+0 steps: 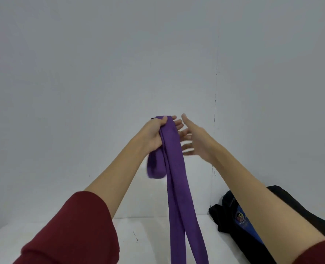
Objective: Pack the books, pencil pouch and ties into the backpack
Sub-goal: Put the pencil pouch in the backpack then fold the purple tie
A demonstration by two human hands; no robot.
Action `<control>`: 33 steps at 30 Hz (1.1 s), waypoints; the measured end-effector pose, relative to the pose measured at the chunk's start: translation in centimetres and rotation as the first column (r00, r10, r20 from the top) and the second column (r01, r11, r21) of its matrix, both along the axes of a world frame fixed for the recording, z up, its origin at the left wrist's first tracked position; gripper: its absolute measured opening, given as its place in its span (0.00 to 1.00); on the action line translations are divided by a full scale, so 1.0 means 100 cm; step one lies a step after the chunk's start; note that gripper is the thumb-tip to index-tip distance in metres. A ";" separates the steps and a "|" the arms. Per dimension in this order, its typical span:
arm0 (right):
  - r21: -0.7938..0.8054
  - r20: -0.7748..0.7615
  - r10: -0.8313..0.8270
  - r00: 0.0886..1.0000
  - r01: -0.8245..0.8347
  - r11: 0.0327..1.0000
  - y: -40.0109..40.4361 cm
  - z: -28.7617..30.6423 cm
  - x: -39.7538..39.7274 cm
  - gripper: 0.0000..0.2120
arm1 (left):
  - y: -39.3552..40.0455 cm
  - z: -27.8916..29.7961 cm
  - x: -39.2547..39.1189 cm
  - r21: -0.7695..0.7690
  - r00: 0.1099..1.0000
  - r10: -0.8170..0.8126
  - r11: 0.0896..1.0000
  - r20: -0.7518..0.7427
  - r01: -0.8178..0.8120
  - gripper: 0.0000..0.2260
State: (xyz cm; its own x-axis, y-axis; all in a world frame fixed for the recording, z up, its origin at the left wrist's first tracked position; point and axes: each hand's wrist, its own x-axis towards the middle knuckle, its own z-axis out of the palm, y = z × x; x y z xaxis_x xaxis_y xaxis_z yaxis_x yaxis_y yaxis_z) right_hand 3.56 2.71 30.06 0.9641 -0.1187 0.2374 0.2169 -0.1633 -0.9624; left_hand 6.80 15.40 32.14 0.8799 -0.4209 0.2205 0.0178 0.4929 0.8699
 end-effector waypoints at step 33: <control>-0.312 0.263 -0.285 0.922 0.361 0.879 0.007 0.037 0.020 0.25 | -0.002 -0.025 0.001 0.005 0.977 -0.206 0.979 -0.054 0.206 0.10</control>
State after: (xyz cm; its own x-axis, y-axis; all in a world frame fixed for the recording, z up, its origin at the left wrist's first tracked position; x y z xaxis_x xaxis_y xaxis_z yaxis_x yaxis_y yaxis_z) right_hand 5.54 3.39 33.79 0.8121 -0.2883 0.5073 0.2780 -0.5732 -0.7708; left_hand 6.92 15.18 29.60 0.7844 -0.5963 0.1709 0.1636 0.4647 0.8702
